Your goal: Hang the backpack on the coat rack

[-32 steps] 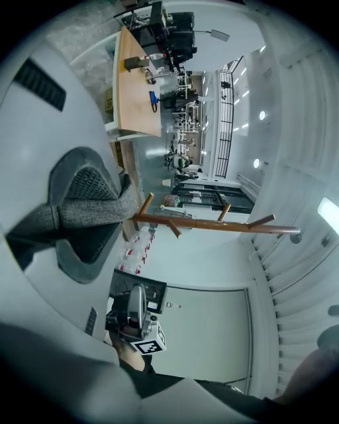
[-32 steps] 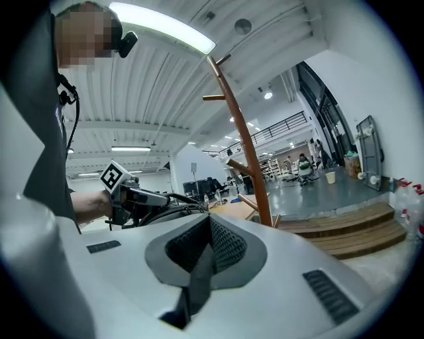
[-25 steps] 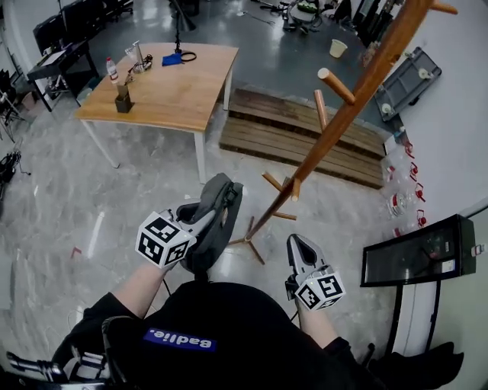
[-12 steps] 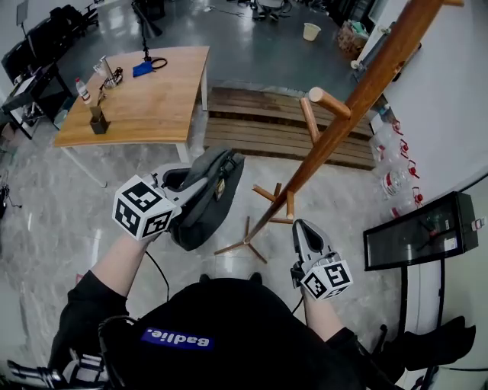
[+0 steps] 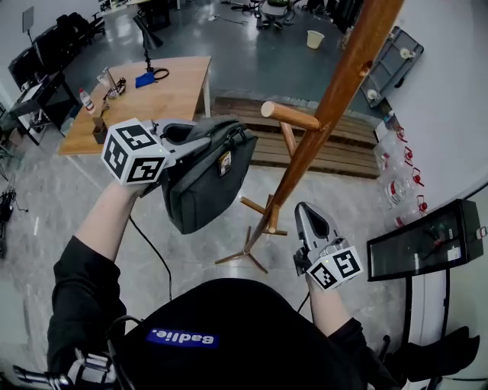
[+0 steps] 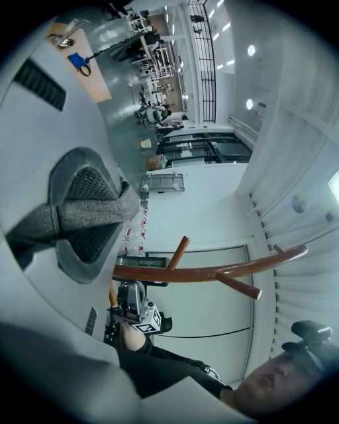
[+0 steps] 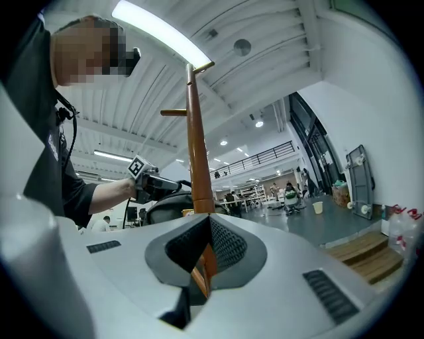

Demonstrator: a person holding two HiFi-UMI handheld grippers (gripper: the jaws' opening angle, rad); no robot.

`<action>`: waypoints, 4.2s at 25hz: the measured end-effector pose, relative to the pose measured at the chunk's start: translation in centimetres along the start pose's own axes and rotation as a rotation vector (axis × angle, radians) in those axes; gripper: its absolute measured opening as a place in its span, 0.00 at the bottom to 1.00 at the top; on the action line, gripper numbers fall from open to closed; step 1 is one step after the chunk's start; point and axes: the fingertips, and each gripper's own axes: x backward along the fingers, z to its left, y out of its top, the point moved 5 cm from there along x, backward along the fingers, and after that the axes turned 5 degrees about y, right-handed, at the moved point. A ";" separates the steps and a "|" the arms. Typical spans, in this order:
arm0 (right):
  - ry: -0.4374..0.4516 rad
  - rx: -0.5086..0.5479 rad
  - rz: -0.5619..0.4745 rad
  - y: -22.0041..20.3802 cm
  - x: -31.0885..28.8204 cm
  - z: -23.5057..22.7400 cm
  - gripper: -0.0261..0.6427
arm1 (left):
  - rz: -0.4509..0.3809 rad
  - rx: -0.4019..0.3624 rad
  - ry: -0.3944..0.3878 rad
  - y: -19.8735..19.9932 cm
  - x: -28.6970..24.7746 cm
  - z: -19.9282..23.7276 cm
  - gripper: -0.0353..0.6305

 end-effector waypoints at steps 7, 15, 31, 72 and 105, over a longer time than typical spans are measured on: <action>0.089 0.012 -0.035 1.8 -1.6 0.6 0.03 | 0.039 -0.094 -0.058 5.1 -2.2 -0.1 0.19; 0.149 0.043 -0.054 3.3 -2.2 1.0 0.03 | 0.031 -0.179 -0.100 9.8 -3.4 -0.4 0.19; 0.173 0.076 -0.051 3.8 -3.1 1.3 0.03 | 0.088 -0.445 -0.190 12.3 -5.6 -4.9 0.19; 0.262 0.034 -0.041 3.0 -3.4 2.0 0.03 | -0.030 -0.544 0.176 7.2 -2.1 -10.4 0.25; 0.033 -0.061 0.145 -5.9 10.1 19.6 0.03 | -0.284 0.282 -0.050 -15.2 10.6 -29.2 0.11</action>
